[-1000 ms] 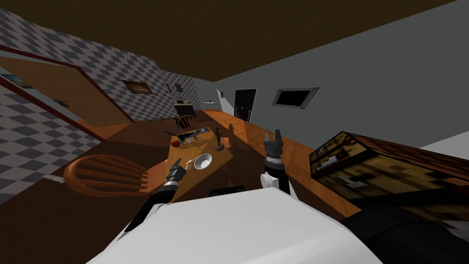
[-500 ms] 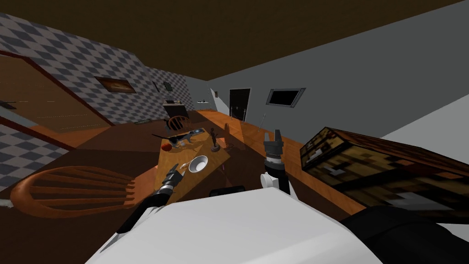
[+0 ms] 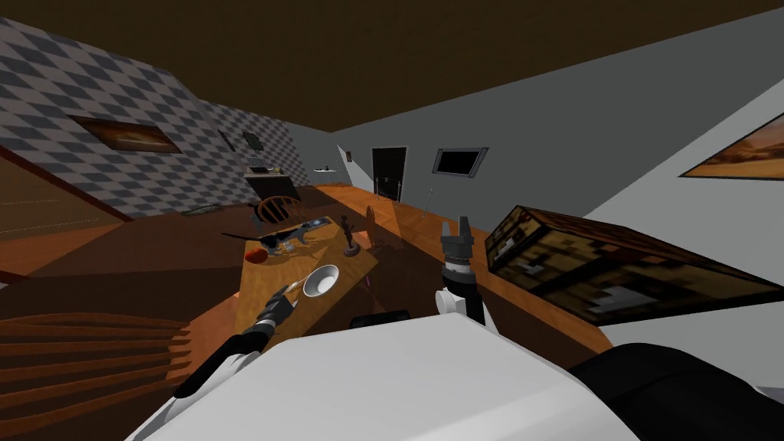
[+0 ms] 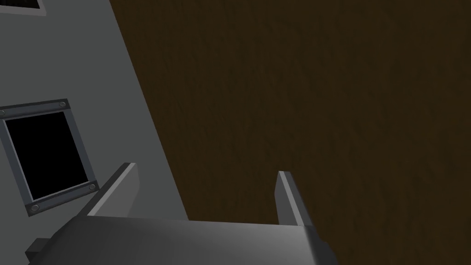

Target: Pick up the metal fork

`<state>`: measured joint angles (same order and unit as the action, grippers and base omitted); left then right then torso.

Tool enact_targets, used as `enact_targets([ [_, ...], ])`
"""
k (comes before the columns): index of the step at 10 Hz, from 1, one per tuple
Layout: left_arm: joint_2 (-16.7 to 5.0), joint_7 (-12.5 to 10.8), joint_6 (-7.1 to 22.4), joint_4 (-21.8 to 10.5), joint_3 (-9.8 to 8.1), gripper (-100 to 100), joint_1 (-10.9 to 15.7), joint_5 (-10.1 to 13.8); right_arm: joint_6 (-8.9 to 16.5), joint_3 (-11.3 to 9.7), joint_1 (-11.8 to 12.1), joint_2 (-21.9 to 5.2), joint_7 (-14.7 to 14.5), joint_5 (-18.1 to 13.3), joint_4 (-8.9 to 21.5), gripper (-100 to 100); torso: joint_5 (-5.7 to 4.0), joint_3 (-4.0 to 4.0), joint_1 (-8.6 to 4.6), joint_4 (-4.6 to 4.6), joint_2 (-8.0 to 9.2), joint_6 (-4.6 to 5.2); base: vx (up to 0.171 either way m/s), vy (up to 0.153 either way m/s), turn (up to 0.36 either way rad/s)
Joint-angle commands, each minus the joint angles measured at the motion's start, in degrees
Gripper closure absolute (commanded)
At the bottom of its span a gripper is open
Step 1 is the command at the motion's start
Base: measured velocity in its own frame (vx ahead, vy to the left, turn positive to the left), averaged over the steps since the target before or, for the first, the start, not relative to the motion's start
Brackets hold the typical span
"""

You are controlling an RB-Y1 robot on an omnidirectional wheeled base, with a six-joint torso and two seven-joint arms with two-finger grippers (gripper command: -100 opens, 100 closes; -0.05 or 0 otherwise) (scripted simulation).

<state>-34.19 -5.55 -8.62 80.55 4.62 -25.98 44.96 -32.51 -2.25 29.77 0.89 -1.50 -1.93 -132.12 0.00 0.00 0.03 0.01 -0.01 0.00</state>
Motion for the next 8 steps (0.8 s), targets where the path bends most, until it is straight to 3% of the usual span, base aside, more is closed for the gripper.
enact_targets([
  [1, -0.26, 0.48, 2.24, -1.37, -0.30, -100, 0.12, 1.06, 0.00, 0.00, 0.00, 0.00, 0.00, 0.00, 0.00, 0, 0.00, 0.00, 0.00, 0.00, 0.00, 0.00, 0.003, 0.004, -0.111],
  [2, -1.99, 0.50, 4.57, -3.13, -0.26, -100, 0.76, 3.43, 0.00, 0.01, 0.01, 0.00, 0.00, 0.00, 0.00, 0, 0.00, 0.00, 0.00, 0.00, 0.01, -0.07, 0.005, -0.002, -0.232],
  [3, -1.99, 0.50, 4.78, -4.51, -0.26, -100, 0.76, 3.43, 0.00, 0.00, 0.00, 0.00, 0.00, 0.00, 0.00, 0, 0.00, 0.00, 0.01, 0.00, -0.01, 0.00, 0.004, 0.005, -0.120],
  [4, -3.66, 0.56, 6.87, -6.46, -0.24, -100, 1.44, 5.75, 0.00, 0.01, 0.01, 0.00, 0.00, 0.00, 0.00, 0, 0.01, 0.00, 0.01, -0.01, 0.00, -0.07, 0.005, -0.001, -0.232],
  [5, -3.66, 0.56, 7.40, -7.47, -0.24, -100, 1.44, 5.75, 0.00, 0.00, 0.00, 0.00, 0.00, 0.00, 0.00, 0, 0.00, 0.00, 0.01, 0.00, 0.00, -0.02, 0.003, 0.005, -0.167],
  [6, -5.25, 0.66, 9.65, -9.21, -0.23, -100, 2.15, 7.99, 0.00, 0.01, 0.01, 0.00, 0.00, 0.00, 0.00, 0, 0.01, 0.00, 0.02, 0.00, -0.01, -0.05, 0.005, 0.004, -0.280],
  [8, -5.25, 0.66, 10.05, -10.67, -0.23, -100, 2.15, 7.99, 0.00, 0.01, 0.02, 0.00, 0.00, 0.00, 0.00, 0, 0.01, -0.01, 0.03, -0.01, -0.01, -0.08, 0.004, 0.007, -0.032],
])
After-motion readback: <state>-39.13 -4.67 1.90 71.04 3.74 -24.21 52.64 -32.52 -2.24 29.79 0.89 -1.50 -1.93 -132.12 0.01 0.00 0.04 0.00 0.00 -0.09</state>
